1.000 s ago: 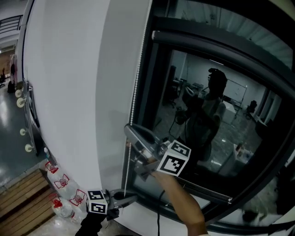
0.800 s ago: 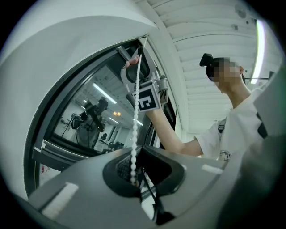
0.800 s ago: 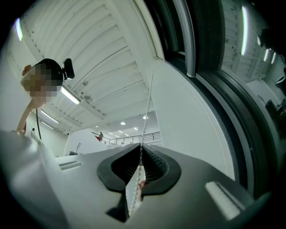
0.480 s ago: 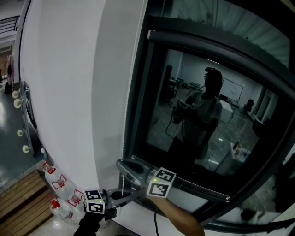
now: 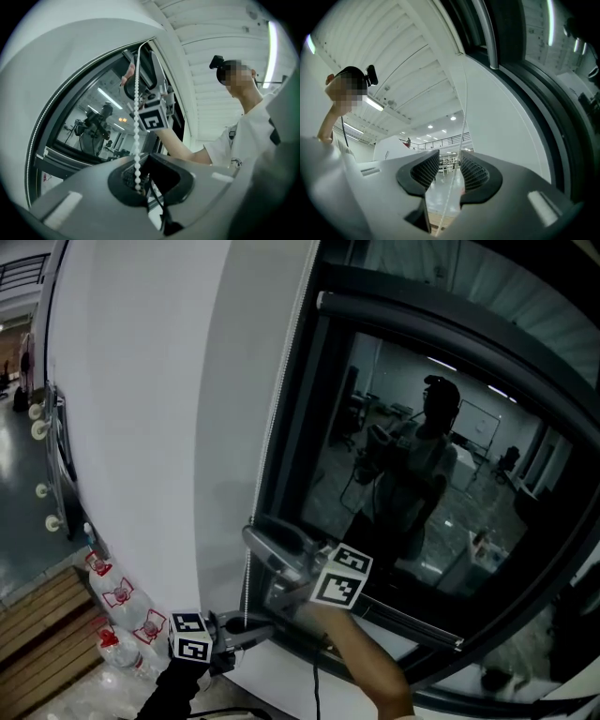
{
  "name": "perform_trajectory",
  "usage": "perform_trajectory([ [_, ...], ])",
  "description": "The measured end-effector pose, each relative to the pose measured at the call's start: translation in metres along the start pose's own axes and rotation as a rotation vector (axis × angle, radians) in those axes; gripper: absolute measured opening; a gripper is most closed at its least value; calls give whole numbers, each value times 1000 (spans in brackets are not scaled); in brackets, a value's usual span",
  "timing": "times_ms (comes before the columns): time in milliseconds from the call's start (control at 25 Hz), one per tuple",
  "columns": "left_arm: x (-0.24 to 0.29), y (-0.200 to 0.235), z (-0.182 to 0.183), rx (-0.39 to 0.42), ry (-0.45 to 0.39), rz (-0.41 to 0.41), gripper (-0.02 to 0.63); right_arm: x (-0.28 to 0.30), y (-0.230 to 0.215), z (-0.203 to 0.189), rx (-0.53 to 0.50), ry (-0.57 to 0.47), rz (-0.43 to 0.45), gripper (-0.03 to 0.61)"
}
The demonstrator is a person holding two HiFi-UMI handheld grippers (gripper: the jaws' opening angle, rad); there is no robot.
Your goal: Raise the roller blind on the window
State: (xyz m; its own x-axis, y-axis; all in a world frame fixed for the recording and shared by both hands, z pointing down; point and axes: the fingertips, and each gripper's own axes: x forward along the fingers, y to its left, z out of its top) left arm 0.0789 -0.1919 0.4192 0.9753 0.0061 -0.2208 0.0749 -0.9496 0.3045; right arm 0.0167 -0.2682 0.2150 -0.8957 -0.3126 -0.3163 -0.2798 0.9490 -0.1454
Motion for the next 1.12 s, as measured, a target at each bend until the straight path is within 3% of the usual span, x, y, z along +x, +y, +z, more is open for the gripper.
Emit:
perform_trajectory([
  [400, -5, -3, -3, -5, 5, 5, -2, 58, 2, 133, -117, -113, 61, 129],
  [600, -8, -1, -3, -10, 1, 15, -2, 75, 13, 180, -186, -147, 95, 117],
  [720, -9, -1, -2, -8, 1, 21, -2, 80, 21, 195, -194, -170, 111, 96],
  [840, -10, 0, -3, -12, -1, 22, -2, 80, 24, 198, -181, -194, 103, 22],
  [1120, -13, 3, -5, -14, -1, 22, -2, 64, 20, 191, -146, -231, 66, 12],
])
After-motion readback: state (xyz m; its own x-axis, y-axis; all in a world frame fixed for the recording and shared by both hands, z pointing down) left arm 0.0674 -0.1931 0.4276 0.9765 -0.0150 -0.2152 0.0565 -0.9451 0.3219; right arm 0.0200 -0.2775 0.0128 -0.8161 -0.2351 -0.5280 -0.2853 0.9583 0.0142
